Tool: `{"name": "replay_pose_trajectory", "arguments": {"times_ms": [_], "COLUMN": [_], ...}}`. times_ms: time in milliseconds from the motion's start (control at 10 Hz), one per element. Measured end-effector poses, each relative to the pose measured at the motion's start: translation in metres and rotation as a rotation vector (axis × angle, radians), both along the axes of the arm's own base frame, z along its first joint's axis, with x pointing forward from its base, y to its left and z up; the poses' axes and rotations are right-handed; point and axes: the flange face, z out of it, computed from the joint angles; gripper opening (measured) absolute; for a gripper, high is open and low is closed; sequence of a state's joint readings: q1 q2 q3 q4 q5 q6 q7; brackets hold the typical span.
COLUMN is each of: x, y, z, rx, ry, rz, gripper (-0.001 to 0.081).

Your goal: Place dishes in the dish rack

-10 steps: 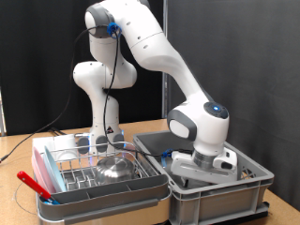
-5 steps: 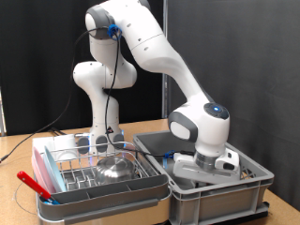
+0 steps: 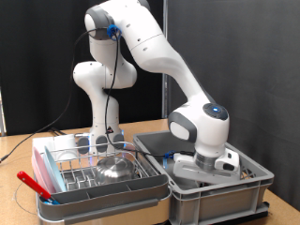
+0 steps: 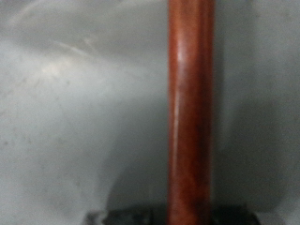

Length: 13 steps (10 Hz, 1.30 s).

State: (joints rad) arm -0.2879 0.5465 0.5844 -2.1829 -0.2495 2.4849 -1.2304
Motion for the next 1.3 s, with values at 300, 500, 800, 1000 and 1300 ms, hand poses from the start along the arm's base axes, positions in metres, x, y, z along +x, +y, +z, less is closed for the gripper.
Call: {"name": "replay_pose_trajectory", "arguments": {"times_ms": [300, 500, 800, 1000, 1300], "x": [-0.002, 0.001, 0.003, 0.006, 0.009], "y": [0.003, 0.014, 0.016, 0.014, 0.004], "z": [0.006, 0.029, 0.072, 0.101, 0.142], "rx": [0.093, 0.201, 0.256, 0.229, 0.214], "ry": [0.012, -0.033, -0.095, -0.147, -0.204], "rz": [0.025, 0.062, 0.103, 0.107, 0.079], "gripper": [0.0118, 0.0118, 0.0095, 0.0090, 0.0086]}}
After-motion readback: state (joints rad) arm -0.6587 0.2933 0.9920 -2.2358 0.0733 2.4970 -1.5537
